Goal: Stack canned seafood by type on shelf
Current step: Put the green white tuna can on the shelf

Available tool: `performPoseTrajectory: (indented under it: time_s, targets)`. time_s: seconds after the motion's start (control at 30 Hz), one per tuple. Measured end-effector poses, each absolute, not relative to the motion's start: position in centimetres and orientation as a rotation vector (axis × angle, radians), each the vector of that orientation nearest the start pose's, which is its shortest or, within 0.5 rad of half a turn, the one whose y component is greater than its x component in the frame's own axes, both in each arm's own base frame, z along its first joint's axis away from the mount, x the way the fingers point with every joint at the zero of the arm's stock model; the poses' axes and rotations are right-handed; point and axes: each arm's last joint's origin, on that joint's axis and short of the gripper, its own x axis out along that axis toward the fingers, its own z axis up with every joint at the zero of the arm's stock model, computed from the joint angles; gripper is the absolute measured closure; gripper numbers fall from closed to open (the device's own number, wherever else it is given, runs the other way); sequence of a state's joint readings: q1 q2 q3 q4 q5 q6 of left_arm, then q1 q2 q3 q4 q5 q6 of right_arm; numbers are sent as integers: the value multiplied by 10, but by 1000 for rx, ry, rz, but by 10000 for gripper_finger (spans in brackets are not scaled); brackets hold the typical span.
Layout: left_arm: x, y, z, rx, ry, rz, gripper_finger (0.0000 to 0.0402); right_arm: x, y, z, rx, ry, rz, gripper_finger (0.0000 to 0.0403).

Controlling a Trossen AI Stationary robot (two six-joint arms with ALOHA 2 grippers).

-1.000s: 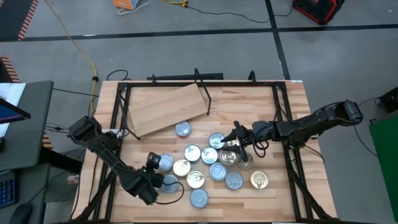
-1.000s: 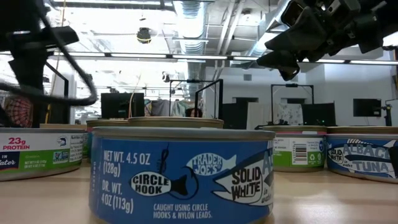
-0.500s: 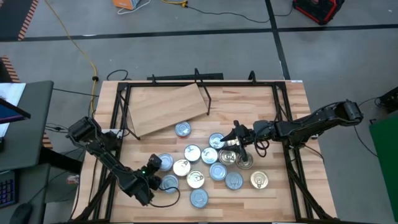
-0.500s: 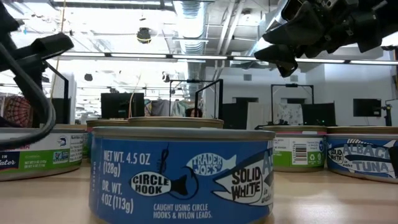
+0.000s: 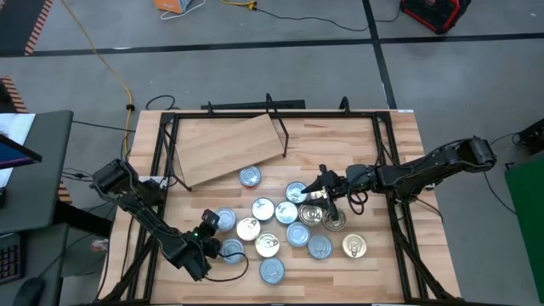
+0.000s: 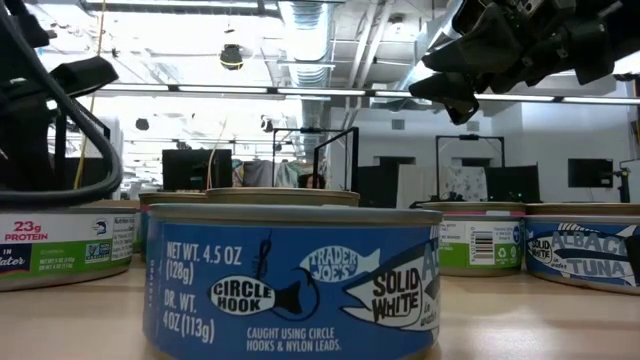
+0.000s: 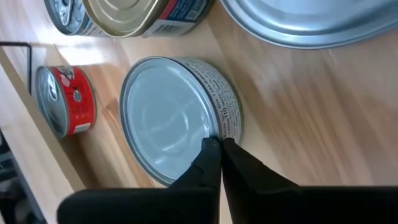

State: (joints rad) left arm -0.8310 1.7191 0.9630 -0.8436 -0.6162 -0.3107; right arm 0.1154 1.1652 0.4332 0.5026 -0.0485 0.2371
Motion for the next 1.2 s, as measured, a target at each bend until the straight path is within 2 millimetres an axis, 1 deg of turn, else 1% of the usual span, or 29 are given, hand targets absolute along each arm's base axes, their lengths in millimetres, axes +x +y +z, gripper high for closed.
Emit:
performPoseTrajectory:
  time_s: [0.23,0.37,0.5,0.7,1.1,1.2]
  targets:
    - [197,-194,149,719,1183,43,401,231,28,205,228,248,134,189]
    - [194,-198,148,710,1187,22,401,231,28,205,229,248,134,189]
    - [191,-201,146,656,1223,-9,401,231,28,205,228,249,134,189]
    - [191,-201,146,630,1217,22,401,231,28,205,229,249,134,189]
    - [191,-201,147,614,1218,31,401,231,28,205,246,250,133,189]
    - [191,-202,148,564,1245,22,401,231,28,205,247,250,132,189]
